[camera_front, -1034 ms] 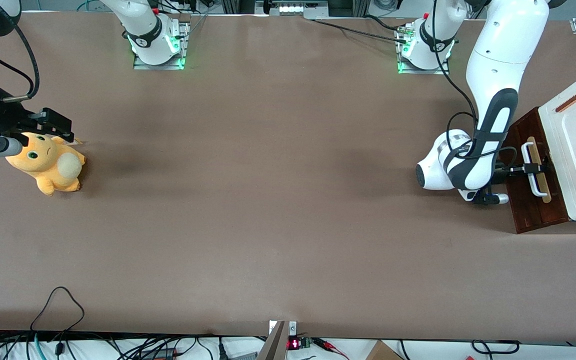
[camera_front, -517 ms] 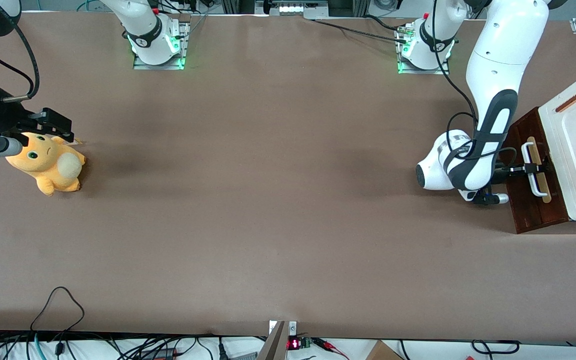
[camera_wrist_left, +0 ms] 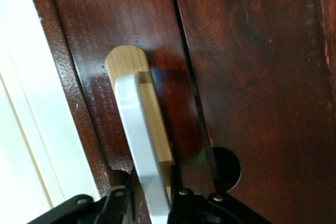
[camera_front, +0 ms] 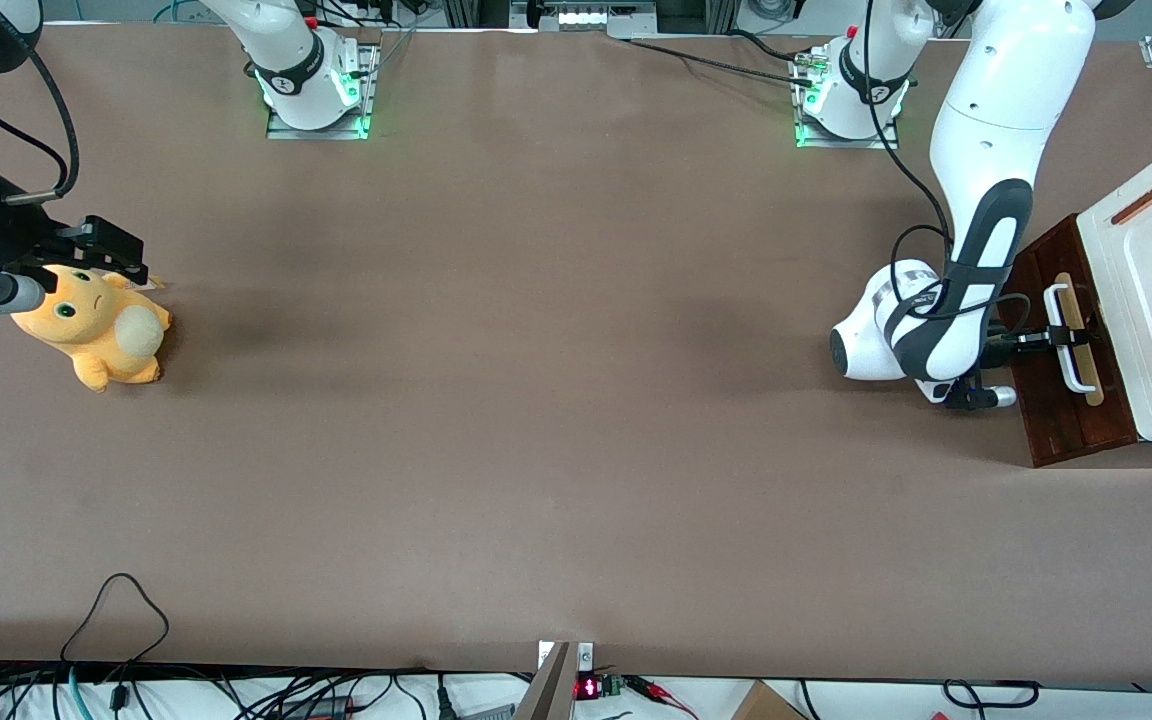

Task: Open lower drawer with left arm only
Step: 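Close the left gripper on the white bar handle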

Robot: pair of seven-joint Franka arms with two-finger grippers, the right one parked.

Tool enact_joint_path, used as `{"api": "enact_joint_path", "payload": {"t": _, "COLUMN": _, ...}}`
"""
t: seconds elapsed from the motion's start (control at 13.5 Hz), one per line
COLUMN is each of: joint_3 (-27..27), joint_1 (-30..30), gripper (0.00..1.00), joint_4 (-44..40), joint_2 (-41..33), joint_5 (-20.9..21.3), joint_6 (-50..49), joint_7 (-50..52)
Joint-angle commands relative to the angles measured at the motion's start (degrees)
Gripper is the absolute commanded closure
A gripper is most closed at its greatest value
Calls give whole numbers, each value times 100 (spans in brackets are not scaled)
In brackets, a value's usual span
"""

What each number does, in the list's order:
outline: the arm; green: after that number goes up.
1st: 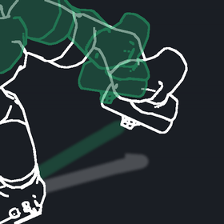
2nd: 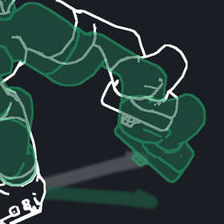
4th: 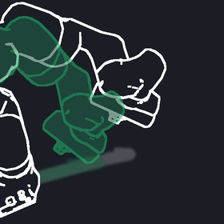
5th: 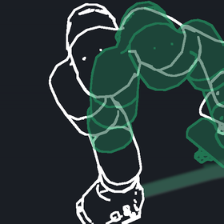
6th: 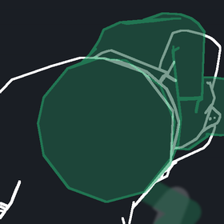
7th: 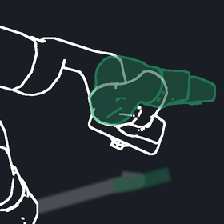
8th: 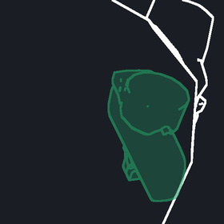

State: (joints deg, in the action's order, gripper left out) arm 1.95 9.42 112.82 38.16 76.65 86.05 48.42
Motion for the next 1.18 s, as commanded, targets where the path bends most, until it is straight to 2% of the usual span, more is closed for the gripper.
{"api": "enact_joint_path", "payload": {"t": 0.0, "joint_3": 16, "joint_1": -45, "gripper": 76, "joint_4": -76, "joint_2": 25, "joint_5": 43, "joint_6": -27, "joint_7": -17}}
{"api": "enact_joint_path", "payload": {"t": 1.11, "joint_3": -10, "joint_1": 34, "gripper": 78, "joint_4": -68, "joint_2": 16, "joint_5": -124, "joint_6": -36, "joint_7": 62}}
